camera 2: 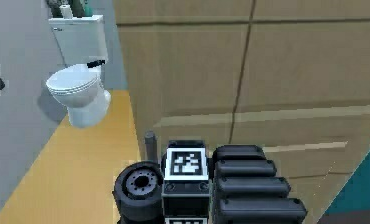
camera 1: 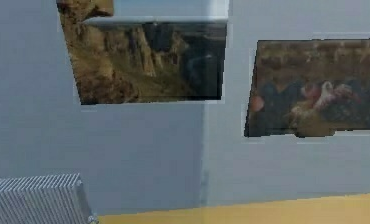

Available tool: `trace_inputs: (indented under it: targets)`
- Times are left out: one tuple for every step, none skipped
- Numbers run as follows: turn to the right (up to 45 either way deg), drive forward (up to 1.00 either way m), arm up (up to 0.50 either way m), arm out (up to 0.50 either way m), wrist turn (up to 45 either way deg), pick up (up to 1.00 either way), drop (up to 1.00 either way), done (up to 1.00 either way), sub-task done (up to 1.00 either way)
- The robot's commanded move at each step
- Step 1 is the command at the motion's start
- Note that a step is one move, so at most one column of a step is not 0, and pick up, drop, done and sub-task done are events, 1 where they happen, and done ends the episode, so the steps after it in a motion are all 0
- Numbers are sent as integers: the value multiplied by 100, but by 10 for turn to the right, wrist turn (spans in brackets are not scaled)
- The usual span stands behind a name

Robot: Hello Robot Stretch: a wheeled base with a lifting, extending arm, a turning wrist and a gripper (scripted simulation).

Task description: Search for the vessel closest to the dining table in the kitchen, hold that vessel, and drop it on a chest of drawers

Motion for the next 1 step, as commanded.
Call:
trace_inputs:
  targets:
    - [-90,0,0,0,0,0,0,0,0]
